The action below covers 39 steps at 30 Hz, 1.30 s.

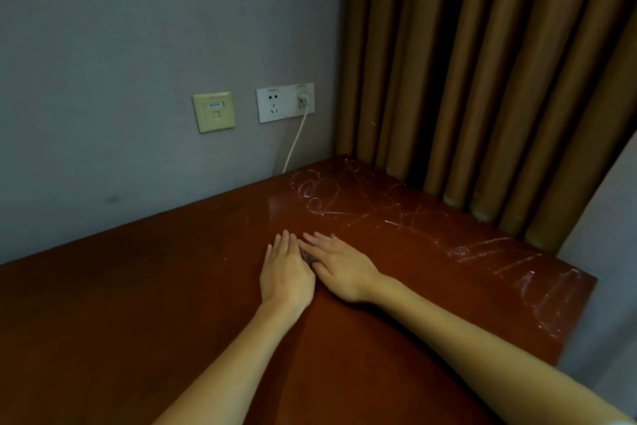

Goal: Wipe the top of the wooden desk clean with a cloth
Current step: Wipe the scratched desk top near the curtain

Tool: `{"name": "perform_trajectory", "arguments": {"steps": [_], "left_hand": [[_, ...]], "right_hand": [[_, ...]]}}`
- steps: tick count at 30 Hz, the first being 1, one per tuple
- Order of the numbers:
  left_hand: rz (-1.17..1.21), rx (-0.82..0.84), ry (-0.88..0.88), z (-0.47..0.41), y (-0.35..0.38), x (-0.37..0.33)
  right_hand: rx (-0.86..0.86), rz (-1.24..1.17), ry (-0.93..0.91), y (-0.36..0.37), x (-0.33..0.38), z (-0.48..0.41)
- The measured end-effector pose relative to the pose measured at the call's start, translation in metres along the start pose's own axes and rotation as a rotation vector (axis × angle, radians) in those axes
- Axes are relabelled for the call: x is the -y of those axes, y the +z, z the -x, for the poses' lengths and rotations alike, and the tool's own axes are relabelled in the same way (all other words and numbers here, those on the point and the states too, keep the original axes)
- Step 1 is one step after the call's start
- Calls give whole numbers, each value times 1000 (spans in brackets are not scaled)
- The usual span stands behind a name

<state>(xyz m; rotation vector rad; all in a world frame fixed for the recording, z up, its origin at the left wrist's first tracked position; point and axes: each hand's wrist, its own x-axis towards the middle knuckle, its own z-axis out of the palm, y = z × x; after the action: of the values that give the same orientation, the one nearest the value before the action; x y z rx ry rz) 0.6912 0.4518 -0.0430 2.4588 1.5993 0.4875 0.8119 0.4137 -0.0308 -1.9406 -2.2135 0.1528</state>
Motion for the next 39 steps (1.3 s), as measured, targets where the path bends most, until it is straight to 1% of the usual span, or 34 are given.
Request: {"name": "perform_trajectory", "arguments": {"steps": [3,6,9,12,16,19,21,25,29,34,39], "left_hand": [[5,-19,-19,-9,0,7],[-11,-30,-36,-20,-1,14],[-13,-25,-46,-27,-2,19],[-29,-7,-45,-32,-2,20],[-36,2,-48,-37,-2,20],[-25,-2,-51,-40,-1,19],[-19,-10,-50,-43,0,18],[-7,-24,-52,-49,2,18],[3,-18,-49,-56,2,21],[-11,-17,-61,-71,1,27],[-3,-13,-67,-82,-1,31]], "right_hand": [[27,6,42,-5,-21,-44],[25,-3,131,-12,-55,-60],[-8,3,267,-18,-93,-50],[-37,6,326,-22,-114,-22],[-41,40,293,-20,-101,24],[-24,62,205,-16,-71,48],[-19,58,132,-12,-52,48],[-11,47,1,-4,-25,2],[23,24,-35,1,-17,-77],[38,15,25,0,-36,-146],[10,9,181,-5,-78,-157]]}}
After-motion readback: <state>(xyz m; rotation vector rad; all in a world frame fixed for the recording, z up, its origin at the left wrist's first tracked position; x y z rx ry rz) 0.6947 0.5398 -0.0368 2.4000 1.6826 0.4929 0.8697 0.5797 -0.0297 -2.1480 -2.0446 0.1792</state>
